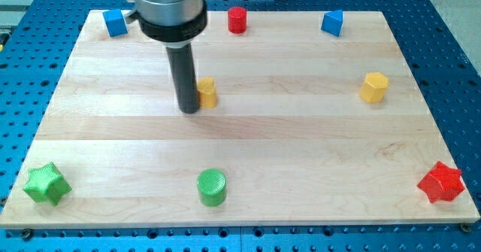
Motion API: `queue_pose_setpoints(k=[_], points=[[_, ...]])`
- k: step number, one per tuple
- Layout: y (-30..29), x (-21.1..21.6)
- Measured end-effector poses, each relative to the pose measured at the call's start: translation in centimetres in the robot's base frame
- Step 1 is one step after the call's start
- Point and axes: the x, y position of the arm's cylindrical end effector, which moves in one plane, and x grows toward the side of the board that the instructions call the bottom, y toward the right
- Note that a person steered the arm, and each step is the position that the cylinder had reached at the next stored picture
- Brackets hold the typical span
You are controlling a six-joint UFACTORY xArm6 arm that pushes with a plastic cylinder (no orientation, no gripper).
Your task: Keep arm at center right
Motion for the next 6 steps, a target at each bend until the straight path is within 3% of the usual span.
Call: queue_pose_setpoints(k=[3,4,5,6], points=[[-1.3,0.9],[0.1,4.2],[10.9,6.1],[17.8,6.1]])
